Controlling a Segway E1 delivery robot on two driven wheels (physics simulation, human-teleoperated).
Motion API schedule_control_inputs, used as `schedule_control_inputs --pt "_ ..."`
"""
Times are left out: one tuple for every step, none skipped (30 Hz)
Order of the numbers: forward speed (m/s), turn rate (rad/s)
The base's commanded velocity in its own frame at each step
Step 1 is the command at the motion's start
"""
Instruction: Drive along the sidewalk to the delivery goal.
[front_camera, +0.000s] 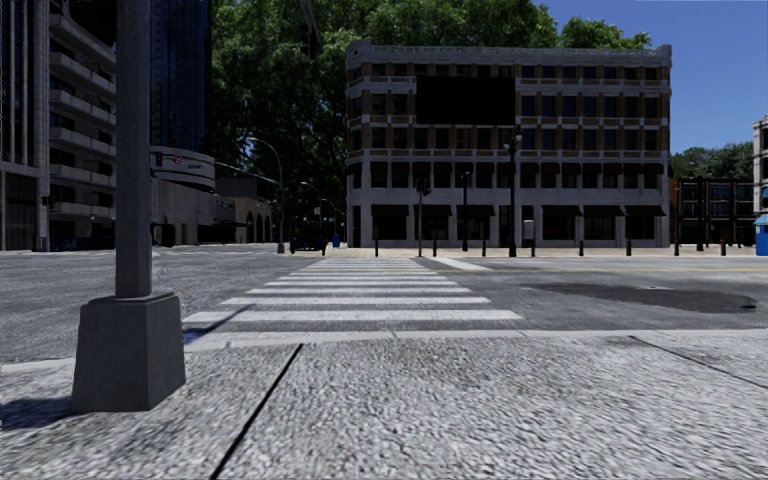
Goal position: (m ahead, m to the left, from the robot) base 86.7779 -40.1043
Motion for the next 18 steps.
schedule_control_inputs --pt "2.0 0.0" --pt "2.0 0.0" --pt "2.0 0.0" --pt "2.0 0.0" --pt "2.0 0.0" --pt "2.0 0.0" --pt "2.0 0.0" --pt "2.0 0.0" --pt "2.0 0.0" --pt "2.0 0.0" --pt "2.0 0.0" --pt "2.0 0.0" --pt "2.0 0.0" --pt "2.0 0.0" --pt "2.0 0.0" --pt "2.0 0.0" --pt "2.0 0.0" --pt "2.0 0.0"
